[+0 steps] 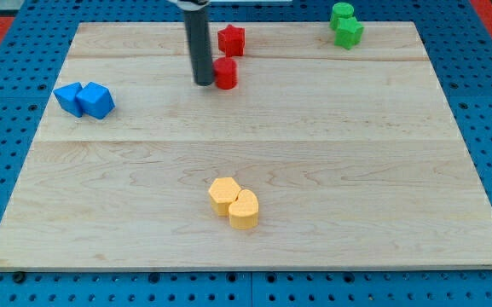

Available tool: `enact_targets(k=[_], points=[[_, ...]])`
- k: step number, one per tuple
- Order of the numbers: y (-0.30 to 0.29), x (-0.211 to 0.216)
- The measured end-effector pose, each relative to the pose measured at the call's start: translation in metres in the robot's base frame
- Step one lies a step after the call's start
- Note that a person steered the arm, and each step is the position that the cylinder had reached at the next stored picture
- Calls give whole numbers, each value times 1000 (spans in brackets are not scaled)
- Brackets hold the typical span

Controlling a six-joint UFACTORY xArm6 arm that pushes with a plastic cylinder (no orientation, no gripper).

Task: Push the red circle closer to the green star

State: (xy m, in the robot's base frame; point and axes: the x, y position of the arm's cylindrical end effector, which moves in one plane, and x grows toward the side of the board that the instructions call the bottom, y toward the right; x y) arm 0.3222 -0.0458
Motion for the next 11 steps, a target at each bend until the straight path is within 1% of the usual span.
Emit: enact_targets(k=[2,3,6,7,8,9,11], points=[[67,-26],[82,-34],[88,-57],[78,-61],[93,-72],[125,-71],[145,-58]])
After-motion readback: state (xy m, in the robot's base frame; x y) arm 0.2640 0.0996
